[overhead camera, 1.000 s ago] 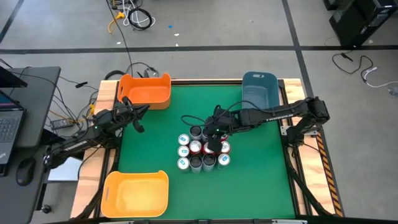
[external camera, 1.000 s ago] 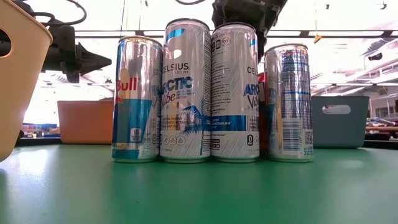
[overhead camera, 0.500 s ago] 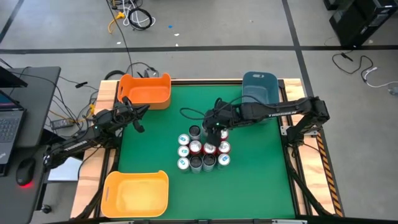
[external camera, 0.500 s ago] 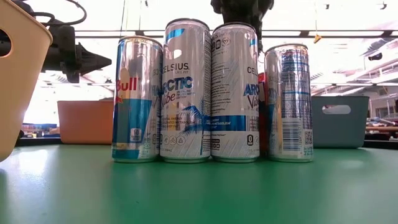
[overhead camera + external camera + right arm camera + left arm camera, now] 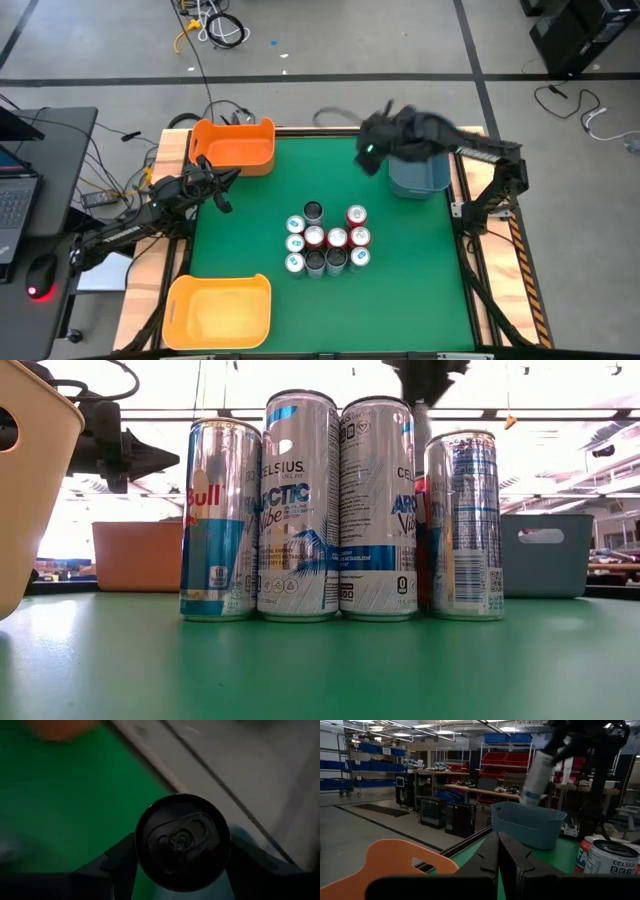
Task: Sort soda cans
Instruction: Put the white-blue soda can into the blue bin
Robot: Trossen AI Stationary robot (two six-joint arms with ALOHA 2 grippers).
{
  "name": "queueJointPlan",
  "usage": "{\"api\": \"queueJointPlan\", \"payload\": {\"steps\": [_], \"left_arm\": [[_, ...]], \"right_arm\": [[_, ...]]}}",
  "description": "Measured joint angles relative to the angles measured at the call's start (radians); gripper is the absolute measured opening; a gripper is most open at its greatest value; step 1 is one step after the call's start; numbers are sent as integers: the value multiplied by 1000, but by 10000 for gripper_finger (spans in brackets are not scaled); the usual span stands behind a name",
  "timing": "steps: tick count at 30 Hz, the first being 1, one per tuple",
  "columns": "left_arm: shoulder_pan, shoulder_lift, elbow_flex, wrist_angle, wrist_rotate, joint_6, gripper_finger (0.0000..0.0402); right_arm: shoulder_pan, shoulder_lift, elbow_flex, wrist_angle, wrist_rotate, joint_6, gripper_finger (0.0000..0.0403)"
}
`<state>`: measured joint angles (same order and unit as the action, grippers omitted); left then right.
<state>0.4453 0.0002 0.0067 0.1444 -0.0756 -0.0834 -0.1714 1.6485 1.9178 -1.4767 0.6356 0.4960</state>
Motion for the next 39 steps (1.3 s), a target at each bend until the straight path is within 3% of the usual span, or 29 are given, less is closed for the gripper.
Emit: {"api": "queueJointPlan", "payload": {"steps": [4,11,22,28,39], "left_arm": [[0,0,0,0,0,0,11],[0,0,0,0,0,0,11],[0,0,0,0,0,0,11],[0,0,0,0,0,0,11],[0,0,0,0,0,0,11]], "right_arm": [[-115,-51,3,-98,30,99,238],[-273,-199,-158,-63,28,140,238],[-395,-457,-623,292,13,213,238],[-469,-486,-800,423,8,248,238],[-567,-478,-952,583,4,286,238]]}}
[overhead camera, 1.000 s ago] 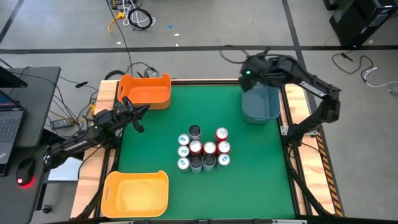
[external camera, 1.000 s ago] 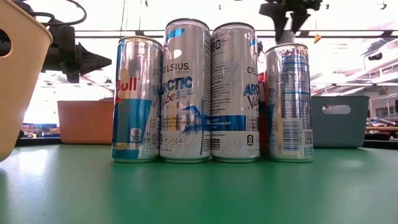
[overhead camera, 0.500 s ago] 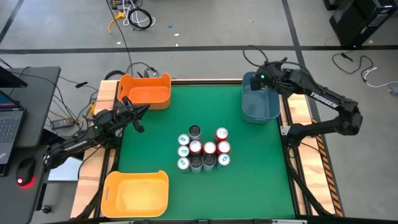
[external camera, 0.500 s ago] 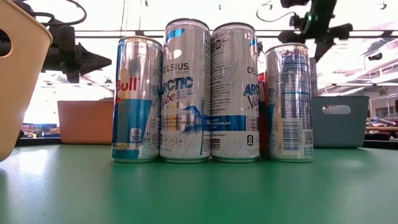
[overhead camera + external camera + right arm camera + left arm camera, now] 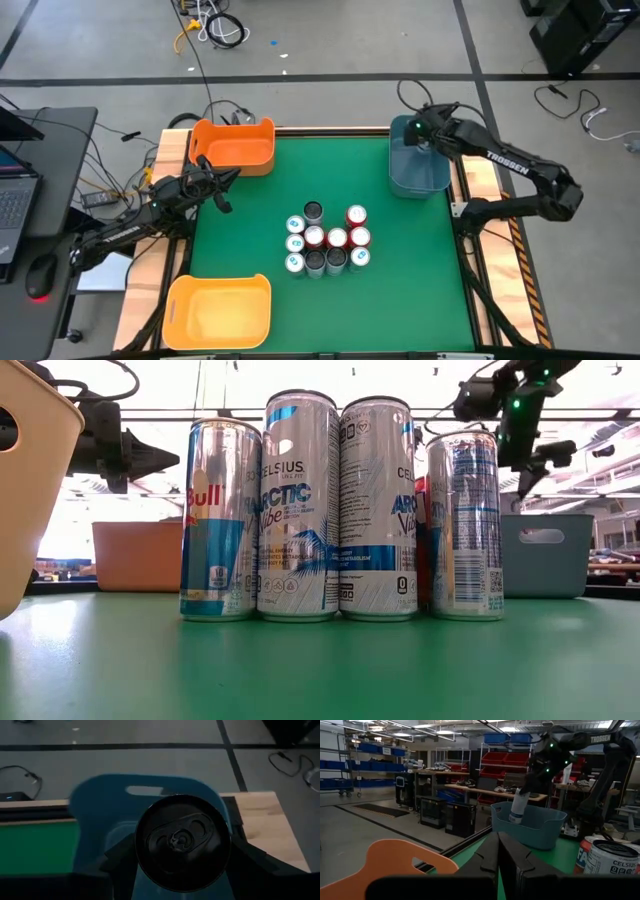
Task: Sort soda cans
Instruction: Put the white-blue soda can into the blue bin
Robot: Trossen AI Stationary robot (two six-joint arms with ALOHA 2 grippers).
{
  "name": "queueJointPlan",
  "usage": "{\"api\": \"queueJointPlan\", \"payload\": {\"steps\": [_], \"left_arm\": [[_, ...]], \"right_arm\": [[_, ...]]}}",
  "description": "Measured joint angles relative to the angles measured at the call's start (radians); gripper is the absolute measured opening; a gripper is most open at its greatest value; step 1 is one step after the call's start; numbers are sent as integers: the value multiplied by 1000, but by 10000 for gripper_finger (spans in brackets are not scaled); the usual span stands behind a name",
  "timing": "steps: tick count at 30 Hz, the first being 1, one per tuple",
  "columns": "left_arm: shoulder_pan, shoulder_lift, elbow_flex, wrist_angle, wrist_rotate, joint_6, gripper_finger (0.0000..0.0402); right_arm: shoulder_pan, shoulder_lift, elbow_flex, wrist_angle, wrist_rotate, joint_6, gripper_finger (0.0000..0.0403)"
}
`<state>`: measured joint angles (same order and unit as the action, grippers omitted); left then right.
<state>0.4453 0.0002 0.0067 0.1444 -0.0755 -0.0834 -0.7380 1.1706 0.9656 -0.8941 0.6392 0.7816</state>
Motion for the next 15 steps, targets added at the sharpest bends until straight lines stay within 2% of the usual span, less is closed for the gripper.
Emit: {"api": "queueJointPlan", "payload": {"steps": [5,15], "left_arm": [[0,0,0,0,0,0,11],[0,0,0,0,0,0,11]], "right_arm": [[-41,0,-54,9,-11,35,238],[-131,-4,-147,162,-62,7,248]]}}
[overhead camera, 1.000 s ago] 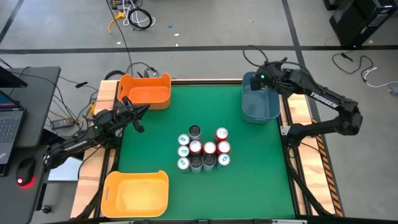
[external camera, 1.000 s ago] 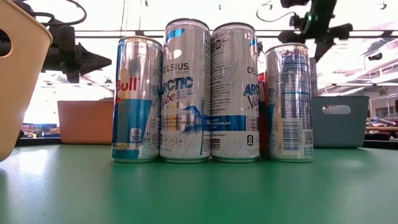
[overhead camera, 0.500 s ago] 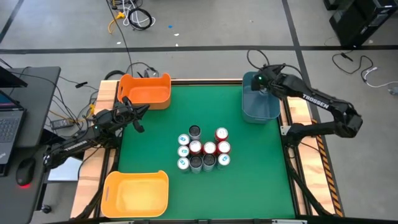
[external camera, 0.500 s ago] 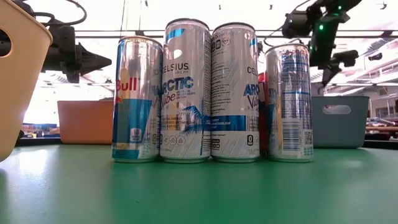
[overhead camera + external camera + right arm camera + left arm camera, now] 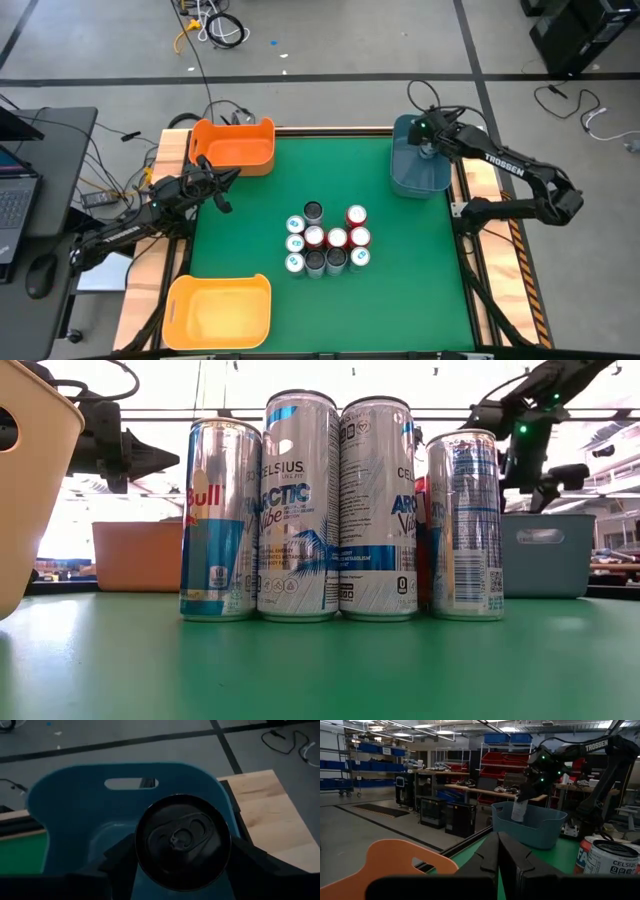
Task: Sort soda cans
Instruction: Put the white-blue soda can into the blue bin
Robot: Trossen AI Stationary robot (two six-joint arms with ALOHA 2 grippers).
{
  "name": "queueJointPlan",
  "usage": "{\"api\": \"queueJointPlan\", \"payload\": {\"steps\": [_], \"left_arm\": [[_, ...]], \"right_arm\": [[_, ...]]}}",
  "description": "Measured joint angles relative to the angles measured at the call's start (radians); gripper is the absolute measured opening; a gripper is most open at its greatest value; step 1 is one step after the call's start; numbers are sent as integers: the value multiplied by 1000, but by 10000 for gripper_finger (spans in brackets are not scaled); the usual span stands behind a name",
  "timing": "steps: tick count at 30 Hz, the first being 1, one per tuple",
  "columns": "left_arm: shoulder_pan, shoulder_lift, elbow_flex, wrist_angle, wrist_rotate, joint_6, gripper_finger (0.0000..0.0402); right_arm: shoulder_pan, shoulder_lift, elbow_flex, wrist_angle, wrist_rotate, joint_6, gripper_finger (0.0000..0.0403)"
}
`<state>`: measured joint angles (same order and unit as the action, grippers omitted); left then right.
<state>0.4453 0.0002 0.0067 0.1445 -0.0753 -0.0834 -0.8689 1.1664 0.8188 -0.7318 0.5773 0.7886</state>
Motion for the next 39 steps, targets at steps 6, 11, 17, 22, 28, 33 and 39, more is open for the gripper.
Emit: {"api": "queueJointPlan", "payload": {"steps": [6,11,17,22,28,33,39], "left_arm": [[0,0,0,0,0,0,11],[0,0,0,0,0,0,11],[0,0,0,0,0,0,11],[0,0,0,0,0,0,11],[0,0,0,0,0,0,11],[0,0,0,0,0,0,11],[0,0,0,0,0,0,11]], "right_arm": [[-5,2,-5,-8,-20,-4,285],[-5,2,-7,-13,-33,-6,316],[-5,5,-9,-13,-27,-7,343],[-3,5,-9,-15,-25,-26,349],[40,-18,17,-41,-69,-63,348],[140,-50,82,-94,-149,-85,348],[329,-89,146,-97,-205,-112,347]]}}
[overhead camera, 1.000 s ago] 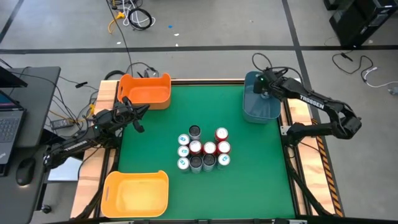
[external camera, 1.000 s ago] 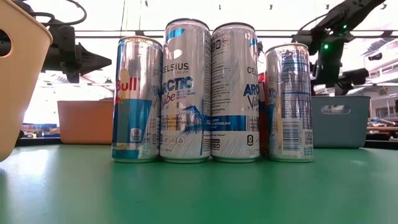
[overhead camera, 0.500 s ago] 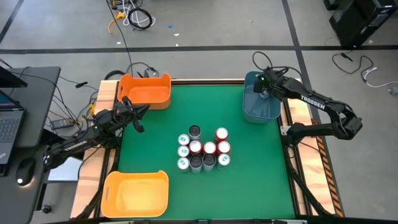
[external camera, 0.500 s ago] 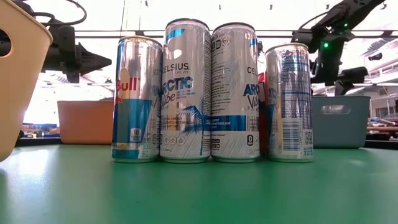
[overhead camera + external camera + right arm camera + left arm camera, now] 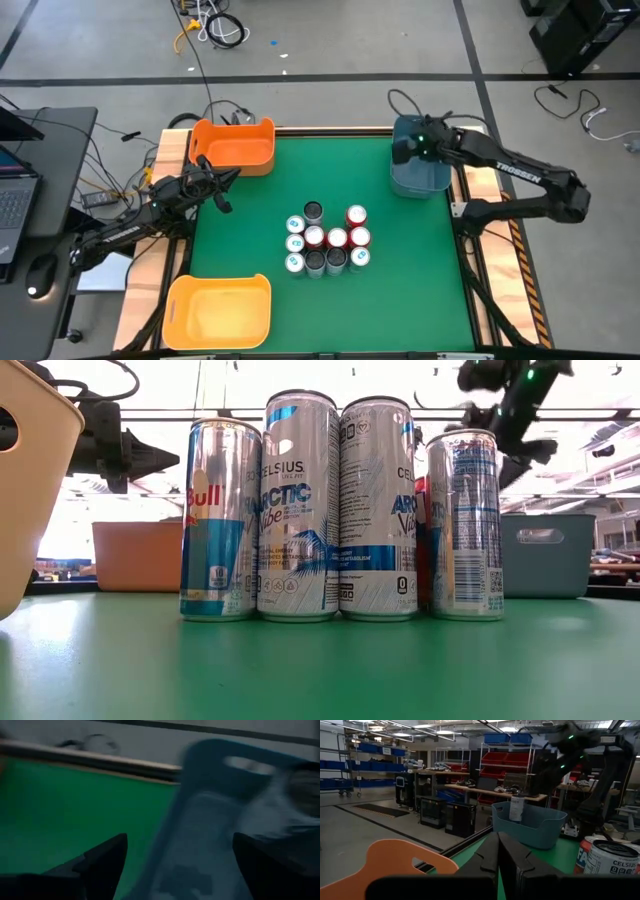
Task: Sort soda cans
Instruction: Put the white-blue soda can into the blue bin
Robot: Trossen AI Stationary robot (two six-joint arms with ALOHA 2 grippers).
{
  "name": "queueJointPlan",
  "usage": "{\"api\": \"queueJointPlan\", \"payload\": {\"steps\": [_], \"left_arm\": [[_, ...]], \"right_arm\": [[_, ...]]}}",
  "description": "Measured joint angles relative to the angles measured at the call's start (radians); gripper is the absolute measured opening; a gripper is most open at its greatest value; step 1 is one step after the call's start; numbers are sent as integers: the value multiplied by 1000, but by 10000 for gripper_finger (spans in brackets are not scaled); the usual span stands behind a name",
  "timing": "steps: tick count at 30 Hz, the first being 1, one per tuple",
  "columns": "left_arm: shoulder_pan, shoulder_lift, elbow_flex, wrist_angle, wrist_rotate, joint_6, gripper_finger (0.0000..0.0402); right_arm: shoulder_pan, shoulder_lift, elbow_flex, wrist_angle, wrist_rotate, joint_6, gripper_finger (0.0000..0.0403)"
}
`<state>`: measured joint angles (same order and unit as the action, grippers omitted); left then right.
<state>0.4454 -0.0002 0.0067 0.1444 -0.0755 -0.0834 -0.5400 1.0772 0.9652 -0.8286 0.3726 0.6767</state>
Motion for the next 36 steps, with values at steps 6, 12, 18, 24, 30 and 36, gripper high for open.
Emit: {"api": "queueJointPlan", "payload": {"steps": [6,12,18,24,30,36], "left_arm": [[0,0,0,0,0,0,11],[0,0,0,0,0,0,11],[0,0,0,0,0,0,11],[0,0,0,0,0,0,11],[0,0,0,0,0,0,11],[0,0,0,0,0,0,11]], "right_arm": [[251,22,15,200,-61,-76,341],[453,183,15,513,-126,-183,322],[551,333,15,715,-180,-235,329],[588,445,15,860,-184,-304,356],[592,523,15,985,-181,-357,372],[591,569,15,1035,-168,-367,381]]}}
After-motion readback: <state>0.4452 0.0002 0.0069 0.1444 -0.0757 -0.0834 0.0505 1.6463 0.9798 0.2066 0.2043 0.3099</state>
